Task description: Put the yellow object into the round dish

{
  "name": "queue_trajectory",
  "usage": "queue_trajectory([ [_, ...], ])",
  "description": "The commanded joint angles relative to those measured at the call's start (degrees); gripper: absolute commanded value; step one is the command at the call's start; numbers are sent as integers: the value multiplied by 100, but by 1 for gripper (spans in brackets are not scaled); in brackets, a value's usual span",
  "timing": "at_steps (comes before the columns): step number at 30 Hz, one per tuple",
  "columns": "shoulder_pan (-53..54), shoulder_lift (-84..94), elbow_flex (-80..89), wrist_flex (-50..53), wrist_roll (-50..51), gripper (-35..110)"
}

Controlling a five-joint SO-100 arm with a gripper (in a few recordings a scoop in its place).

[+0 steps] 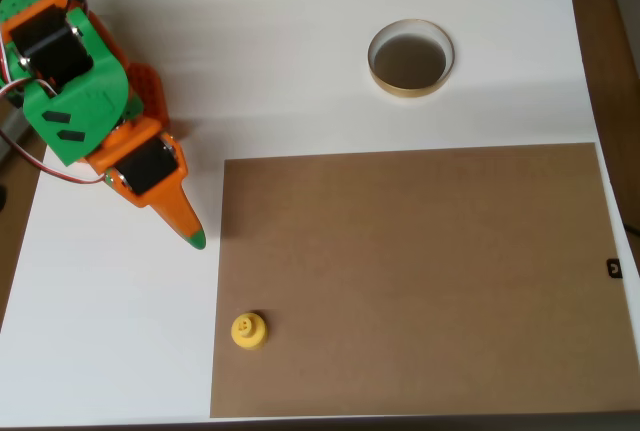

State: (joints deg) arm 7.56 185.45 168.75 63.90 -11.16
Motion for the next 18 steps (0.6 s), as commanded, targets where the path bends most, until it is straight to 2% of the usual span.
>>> queue_trajectory([
  [1, 220, 149, -26, -44, -404, 1],
  [8, 853, 149, -18, -193, 114, 0],
  [12, 870, 149, -18, -202, 114, 11],
  [18, 1011, 149, -18, -193, 88, 8],
])
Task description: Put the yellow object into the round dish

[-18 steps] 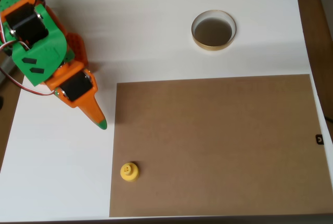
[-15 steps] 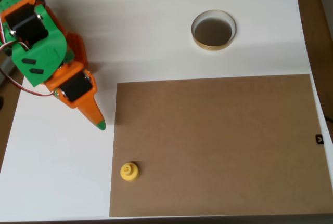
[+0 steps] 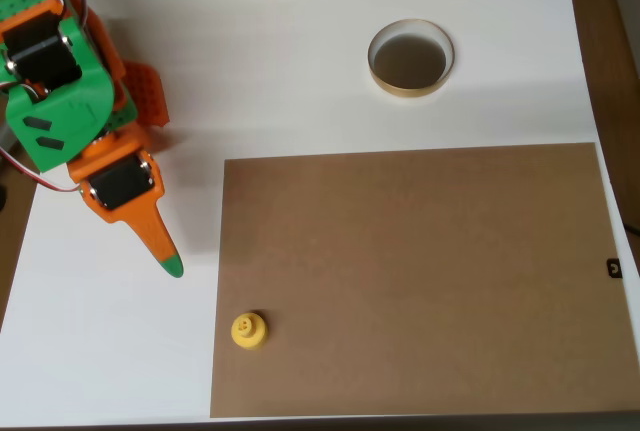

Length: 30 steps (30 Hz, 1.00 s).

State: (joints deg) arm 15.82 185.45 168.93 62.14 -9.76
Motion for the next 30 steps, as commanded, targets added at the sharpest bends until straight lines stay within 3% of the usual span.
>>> queue_trajectory([
  [1, 316, 149, -35, -18, 35, 8],
  [4, 703, 158, -18, -105, 475, 9],
  [10, 431, 158, -18, -123, 773, 10],
  [15, 123, 158, -193, -18, 642, 16],
  [30, 62, 158, -123, -35, 659, 17],
])
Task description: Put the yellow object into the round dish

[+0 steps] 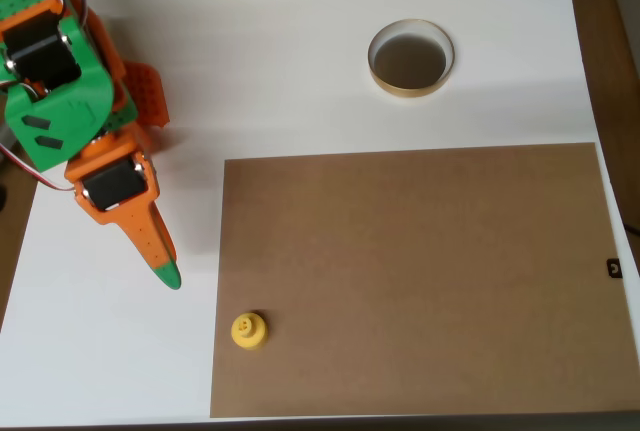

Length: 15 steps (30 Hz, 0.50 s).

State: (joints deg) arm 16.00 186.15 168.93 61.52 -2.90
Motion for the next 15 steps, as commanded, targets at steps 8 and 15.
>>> queue_trajectory([
  [8, 53, 88, -44, 62, -202, 13],
  [15, 70, 88, -53, 88, -176, 12],
])
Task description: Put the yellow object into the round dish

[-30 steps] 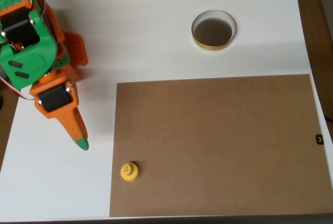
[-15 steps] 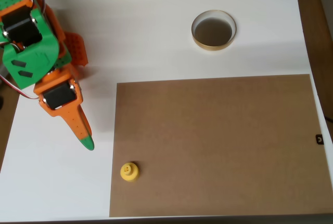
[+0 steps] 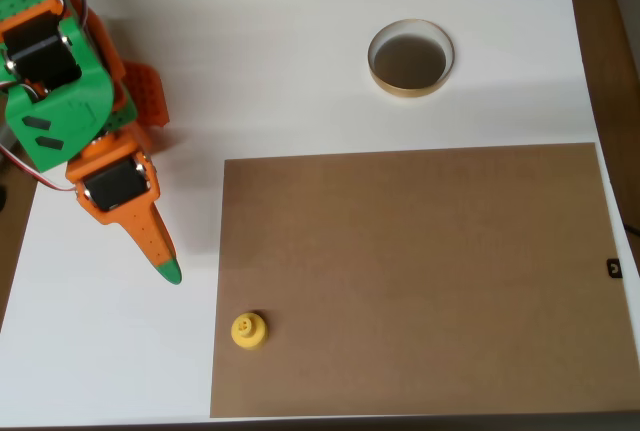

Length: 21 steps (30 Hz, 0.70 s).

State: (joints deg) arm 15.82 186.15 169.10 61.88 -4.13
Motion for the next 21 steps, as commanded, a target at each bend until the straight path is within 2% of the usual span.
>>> queue_trajectory([
  [1, 97, 88, -70, 53, -44, 12],
  [21, 114, 88, -70, 62, 0, 14],
])
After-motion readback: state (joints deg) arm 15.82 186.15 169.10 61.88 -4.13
